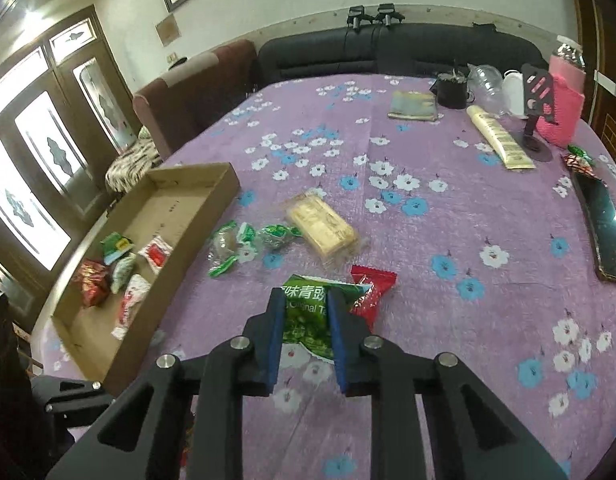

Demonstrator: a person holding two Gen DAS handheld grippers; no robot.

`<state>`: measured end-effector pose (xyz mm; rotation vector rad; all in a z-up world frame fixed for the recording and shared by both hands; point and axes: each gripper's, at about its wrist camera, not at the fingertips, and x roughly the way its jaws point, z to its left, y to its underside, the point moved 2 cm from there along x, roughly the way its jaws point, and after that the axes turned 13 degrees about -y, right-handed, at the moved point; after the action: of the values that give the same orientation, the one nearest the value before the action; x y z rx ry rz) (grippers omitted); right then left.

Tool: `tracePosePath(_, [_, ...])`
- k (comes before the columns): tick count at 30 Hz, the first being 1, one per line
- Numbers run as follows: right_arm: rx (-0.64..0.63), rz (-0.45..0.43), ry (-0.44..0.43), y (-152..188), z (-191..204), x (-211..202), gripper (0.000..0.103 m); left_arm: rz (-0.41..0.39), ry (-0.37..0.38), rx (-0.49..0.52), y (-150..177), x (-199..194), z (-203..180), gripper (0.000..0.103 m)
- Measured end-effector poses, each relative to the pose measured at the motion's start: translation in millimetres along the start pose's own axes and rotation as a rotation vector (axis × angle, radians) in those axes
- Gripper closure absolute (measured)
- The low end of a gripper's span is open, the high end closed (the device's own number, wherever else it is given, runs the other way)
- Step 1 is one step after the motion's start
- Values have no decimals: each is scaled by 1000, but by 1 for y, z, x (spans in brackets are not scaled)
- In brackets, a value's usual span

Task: Organize snacks
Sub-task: 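Grasp the green bag with the right tool while the left tool grasps the red bar, then carry the green bag and red bar over the tray and open both tools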

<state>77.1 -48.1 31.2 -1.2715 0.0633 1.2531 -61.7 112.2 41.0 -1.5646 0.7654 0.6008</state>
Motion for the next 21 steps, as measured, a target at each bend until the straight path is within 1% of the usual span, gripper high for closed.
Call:
tracePosePath(2, [-7, -10, -5, 0, 4, -7, 83, -14, 22, -4, -2, -4, 2, 101])
tracePosePath(3, [-12, -13, -8, 1, 6, -10, 83, -12, 33, -5, -2, -4, 2, 101])
tracePosePath(4, [-14, -16, -11, 1, 8, -12, 83, 6, 29, 1, -1, 1, 1, 98])
tracePosePath(6, [-15, -16, -17, 4, 11, -15, 83, 35, 10, 35, 2, 11, -6, 84])
tracePosePath(7, [-13, -15, -20, 6, 12, -17, 83, 41, 2, 54, 6, 13, -10, 68])
tracePosePath(8, [-12, -14, -22, 8, 13, -18, 83, 46, -13, 77, 8, 17, -15, 61])
tracePosePath(11, [-6, -12, -21, 12, 13, -22, 83, 79, -104, 158, 16, 34, -27, 63])
tracePosePath(12, [-2, -13, -21, 13, 12, -24, 83, 98, -124, 183, 19, 40, -30, 68])
tracePosePath(13, [1, -14, -21, 15, 12, -26, 83, 82, -141, 197, 20, 41, -31, 80])
tracePosePath(14, [1, -16, -20, 15, 12, -29, 83, 88, -137, 198, 21, 41, -30, 84])
tracePosePath(15, [-1, -18, -18, 16, 12, -31, 83, 93, -106, 174, 20, 39, -27, 84])
tracePosePath(17, [1, -25, -21, 15, 12, -35, 83, 81, -78, 134, 17, 33, -20, 84])
tracePosePath(20, [8, -34, -38, 12, 15, -37, 83, 63, 30, 31, 7, 13, -2, 84])
tracePosePath(21, [9, -35, -48, 10, 17, -37, 83, 39, 47, 5, 1, 1, 6, 84])
